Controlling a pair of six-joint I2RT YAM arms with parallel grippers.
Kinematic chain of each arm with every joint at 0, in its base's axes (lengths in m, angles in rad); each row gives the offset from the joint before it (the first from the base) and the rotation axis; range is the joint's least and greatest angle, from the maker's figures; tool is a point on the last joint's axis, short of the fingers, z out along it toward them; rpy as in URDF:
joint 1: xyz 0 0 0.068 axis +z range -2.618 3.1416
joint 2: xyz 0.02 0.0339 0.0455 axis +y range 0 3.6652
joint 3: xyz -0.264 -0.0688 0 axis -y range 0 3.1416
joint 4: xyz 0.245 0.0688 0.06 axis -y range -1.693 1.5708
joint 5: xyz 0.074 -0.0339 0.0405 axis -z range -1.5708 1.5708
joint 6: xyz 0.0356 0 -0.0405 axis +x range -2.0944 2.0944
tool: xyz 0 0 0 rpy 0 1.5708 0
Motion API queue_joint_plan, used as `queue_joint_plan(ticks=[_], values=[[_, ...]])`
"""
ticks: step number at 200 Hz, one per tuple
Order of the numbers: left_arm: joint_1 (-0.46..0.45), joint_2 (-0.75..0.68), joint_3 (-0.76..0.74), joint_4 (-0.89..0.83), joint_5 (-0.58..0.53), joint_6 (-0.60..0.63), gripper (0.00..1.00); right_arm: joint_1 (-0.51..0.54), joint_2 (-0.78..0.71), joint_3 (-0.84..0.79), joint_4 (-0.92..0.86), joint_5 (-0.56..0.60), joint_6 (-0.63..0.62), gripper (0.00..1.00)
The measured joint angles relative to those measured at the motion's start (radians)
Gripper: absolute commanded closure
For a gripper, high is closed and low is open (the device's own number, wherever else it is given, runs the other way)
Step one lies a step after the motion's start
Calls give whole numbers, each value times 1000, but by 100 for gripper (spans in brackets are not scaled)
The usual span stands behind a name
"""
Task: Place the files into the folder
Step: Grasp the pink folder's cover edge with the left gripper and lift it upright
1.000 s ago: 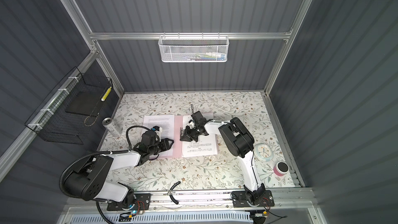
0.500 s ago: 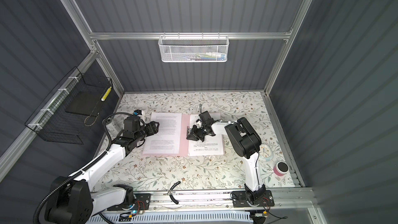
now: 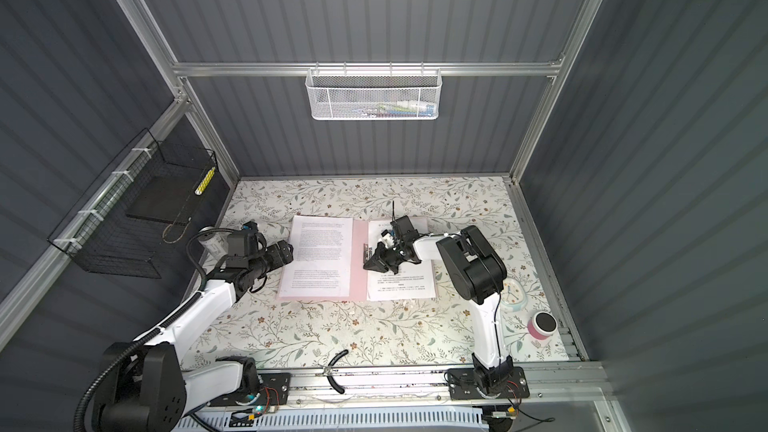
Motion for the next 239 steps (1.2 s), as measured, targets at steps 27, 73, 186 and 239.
queue_joint_plan(ticks=[27,73,186,239], values=[[42,45,-52,70,54,-22,9,-5,14,-8,38,-33,-1,100],[71,100,-103,166,134,-50,9,-7,33,-12,84,-68,1,100],[160,177,-192,355,433,-109,17,-8,37,-23,119,-80,6,100],[163,219,-204,448,533,-174,27,-8,37,-23,119,-80,10,100]])
